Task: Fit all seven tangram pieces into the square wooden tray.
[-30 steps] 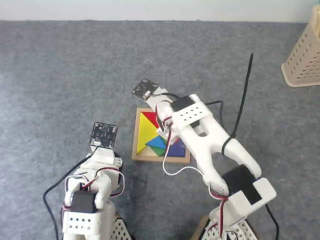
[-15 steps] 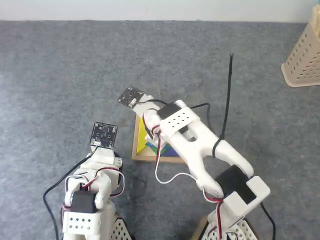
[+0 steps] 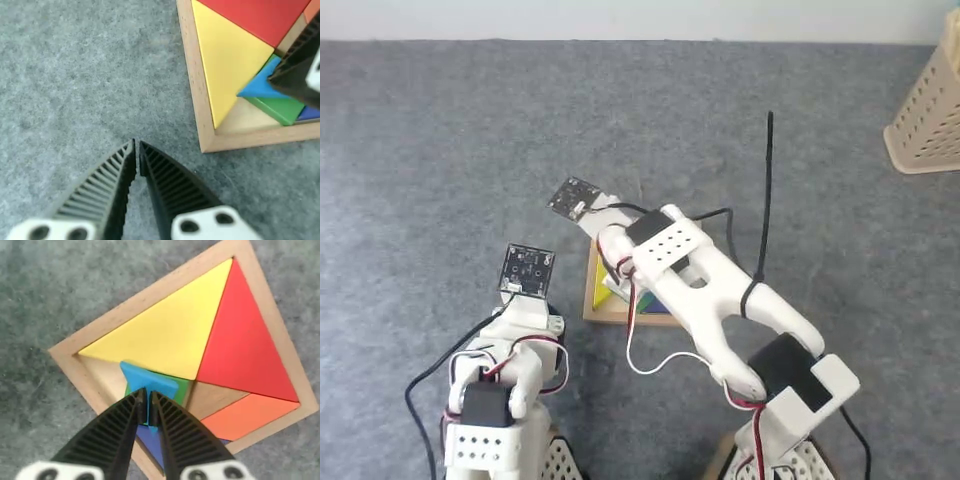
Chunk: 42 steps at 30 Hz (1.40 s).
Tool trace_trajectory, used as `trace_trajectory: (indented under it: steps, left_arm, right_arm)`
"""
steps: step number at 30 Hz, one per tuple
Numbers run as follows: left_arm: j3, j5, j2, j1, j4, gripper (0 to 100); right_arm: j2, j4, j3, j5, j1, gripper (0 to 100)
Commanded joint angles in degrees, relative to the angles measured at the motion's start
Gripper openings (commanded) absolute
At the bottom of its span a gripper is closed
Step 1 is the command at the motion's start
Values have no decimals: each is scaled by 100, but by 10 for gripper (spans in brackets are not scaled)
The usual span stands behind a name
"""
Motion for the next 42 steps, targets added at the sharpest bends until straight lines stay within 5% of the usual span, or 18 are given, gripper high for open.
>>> trace_trajectory:
  steps: [1,14,27,42]
  left_arm:
    - [-110,35,-123,-26,35,12]
    - [-110,35,-123,-26,35,12]
    - [-110,35,-123,-26,35,12]
    - [-110,35,-123,-26,35,12]
  right_arm:
    - [-708,110,-44,-70,382,7]
    - [224,-259,-141,-53,673,7]
    - [233,-127,-105,-149,-127,7]
    - [198,338,-105,-299,-110,7]
